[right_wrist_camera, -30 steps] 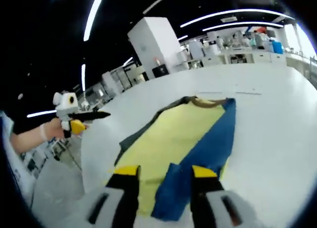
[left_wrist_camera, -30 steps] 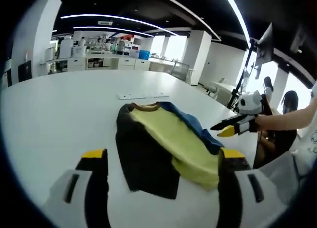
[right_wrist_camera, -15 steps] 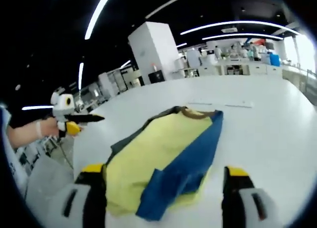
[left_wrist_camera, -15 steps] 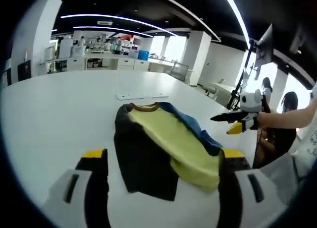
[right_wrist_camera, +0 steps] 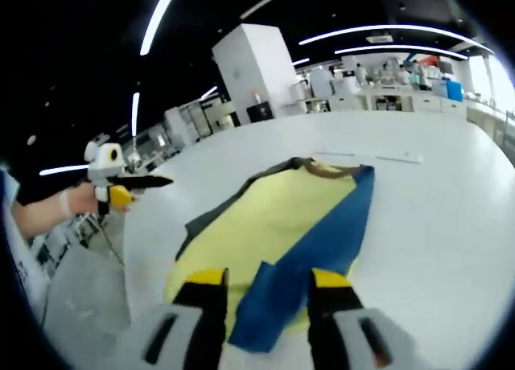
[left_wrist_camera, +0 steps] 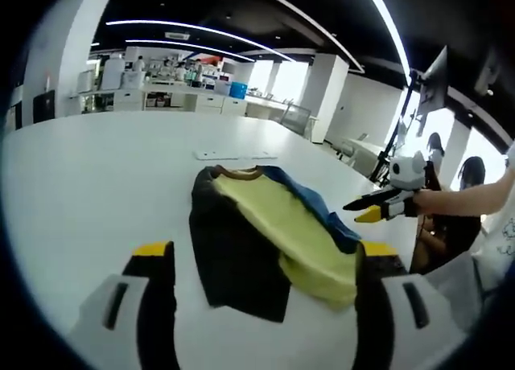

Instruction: Fold the garment on the visible template until the final outline fits inside the template.

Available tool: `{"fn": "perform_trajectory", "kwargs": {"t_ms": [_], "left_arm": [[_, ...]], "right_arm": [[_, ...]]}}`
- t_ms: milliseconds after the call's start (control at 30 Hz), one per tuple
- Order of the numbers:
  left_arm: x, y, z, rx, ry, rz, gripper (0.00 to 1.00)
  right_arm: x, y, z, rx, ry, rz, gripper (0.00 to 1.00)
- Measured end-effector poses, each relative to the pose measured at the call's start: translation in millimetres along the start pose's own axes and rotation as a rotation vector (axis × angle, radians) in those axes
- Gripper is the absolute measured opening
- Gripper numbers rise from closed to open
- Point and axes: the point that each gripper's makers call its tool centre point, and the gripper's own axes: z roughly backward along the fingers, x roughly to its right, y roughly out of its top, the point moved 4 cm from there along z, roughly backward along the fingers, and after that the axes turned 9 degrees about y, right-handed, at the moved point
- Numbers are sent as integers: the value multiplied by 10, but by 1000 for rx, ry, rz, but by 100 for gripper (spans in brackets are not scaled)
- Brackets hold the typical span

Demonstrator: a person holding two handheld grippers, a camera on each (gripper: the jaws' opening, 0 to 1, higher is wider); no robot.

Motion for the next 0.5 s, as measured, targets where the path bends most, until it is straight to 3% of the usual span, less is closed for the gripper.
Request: {"fn": "perform_trajectory", "kwargs": {"t_ms": [267,500], "left_arm": [[-24,-9,20,13,10,12,90],[-54,-67,68,24,14,34,90]], "right_arm": [[69,-78,-35,-42,-9,-26,21],[176,-146,-139,-69,-20,-58,20]]}}
